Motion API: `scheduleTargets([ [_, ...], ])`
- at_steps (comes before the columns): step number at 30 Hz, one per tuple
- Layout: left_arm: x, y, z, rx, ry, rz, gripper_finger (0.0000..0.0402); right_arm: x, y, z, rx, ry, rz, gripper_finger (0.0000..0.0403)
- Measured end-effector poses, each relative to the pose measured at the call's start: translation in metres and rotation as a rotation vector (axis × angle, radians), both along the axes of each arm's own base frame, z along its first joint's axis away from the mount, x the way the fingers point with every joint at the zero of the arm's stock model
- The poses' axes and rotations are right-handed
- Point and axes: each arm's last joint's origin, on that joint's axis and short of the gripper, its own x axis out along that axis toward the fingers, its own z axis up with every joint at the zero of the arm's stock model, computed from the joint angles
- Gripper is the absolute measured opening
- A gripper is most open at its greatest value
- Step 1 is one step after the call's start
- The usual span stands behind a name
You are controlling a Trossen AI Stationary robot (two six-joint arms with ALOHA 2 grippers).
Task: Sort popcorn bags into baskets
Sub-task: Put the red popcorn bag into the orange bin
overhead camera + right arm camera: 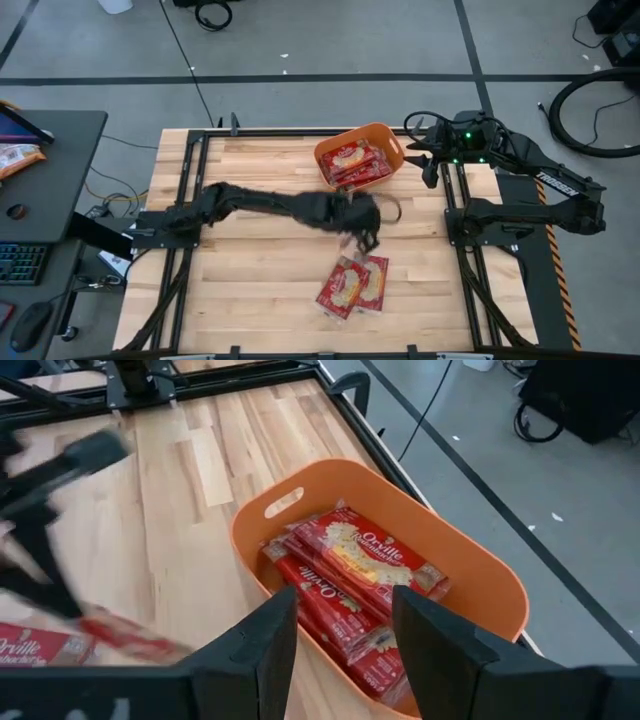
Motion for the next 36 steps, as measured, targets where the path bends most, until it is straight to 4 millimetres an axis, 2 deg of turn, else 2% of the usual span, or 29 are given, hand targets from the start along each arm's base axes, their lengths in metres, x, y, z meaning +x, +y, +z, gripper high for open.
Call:
scheduleTargets([
  [7,0.007,0.072,0.033,0.150,-0.083,0.029,0.0001,-0.002,0.001,0.000,0.021,-0.011,-0.015,0.0170],
  [14,-0.001,0.143,0.051,0.257,-0.120,0.071,0.0001,-0.004,0.002,0.002,0.035,-0.030,-0.029,0.0170],
  [21,-0.010,0.192,0.045,0.339,-0.018,0.023,0.0001,-0.005,0.002,0.002,0.063,-0.046,-0.049,0.0170],
  [24,-0.013,0.204,0.036,0.382,0.053,-0.032,0.0001,-0.005,0.002,0.002,0.070,-0.049,-0.055,0.0170],
  [28,-0.015,0.210,0.012,0.362,0.143,-0.113,0.0001,-0.005,0.002,0.002,0.071,-0.049,-0.078,0.0170],
  [32,-0.016,0.209,-0.022,0.290,0.194,-0.131,0.0014,-0.005,0.002,0.002,0.078,-0.052,-0.090,0.0170],
  [36,-0.015,0.201,-0.037,0.239,0.197,-0.098,0.0045,-0.005,0.002,0.002,0.082,-0.053,-0.092,0.0170],
])
